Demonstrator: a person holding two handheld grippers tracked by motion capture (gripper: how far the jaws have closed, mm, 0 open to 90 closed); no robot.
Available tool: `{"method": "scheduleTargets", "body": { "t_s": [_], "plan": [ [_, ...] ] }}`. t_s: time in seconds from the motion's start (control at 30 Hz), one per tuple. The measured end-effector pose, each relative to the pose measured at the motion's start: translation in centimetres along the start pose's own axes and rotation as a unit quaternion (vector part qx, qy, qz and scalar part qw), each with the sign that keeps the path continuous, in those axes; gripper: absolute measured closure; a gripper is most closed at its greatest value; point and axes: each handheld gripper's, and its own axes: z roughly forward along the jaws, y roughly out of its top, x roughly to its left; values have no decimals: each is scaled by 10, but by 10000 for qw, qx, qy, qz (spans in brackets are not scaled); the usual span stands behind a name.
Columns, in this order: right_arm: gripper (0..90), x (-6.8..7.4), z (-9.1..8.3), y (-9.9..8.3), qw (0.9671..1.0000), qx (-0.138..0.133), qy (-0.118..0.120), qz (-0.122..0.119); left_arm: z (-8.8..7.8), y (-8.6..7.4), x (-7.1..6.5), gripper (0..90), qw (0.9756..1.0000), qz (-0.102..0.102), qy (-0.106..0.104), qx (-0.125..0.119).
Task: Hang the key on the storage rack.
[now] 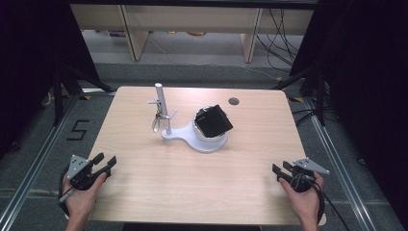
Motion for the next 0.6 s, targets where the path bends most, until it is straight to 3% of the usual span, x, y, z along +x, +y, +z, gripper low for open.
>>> {"method": "scheduleTargets", "body": {
  "t_s": [0.07,0.2,0.27,0.33,0.47,0.5,0.6],
  "plan": [
    [521,4,0,-1,9998,-24,-19,193,0,-1,-1,444,10000,30,2,66],
    [514,3,1,-1,9999,-144,-83,-45,3,-5,-3,435,10000,12,-54,48],
    [508,6,-1,0,9999,-84,-20,125,4,-6,-4,429,9999,16,-81,65],
    [500,8,-2,0,9999,-95,18,141,5,-7,-5,423,9999,16,-96,74],
    [489,10,-1,1,9996,-216,86,134,6,-8,-8,416,9999,82,-118,85],
    [488,7,0,2,9996,-259,116,-47,7,-8,-8,414,9998,99,-153,38],
    [483,10,0,3,9996,-244,103,-15,7,-8,-8,414,9998,108,-129,96]
  ]
}}
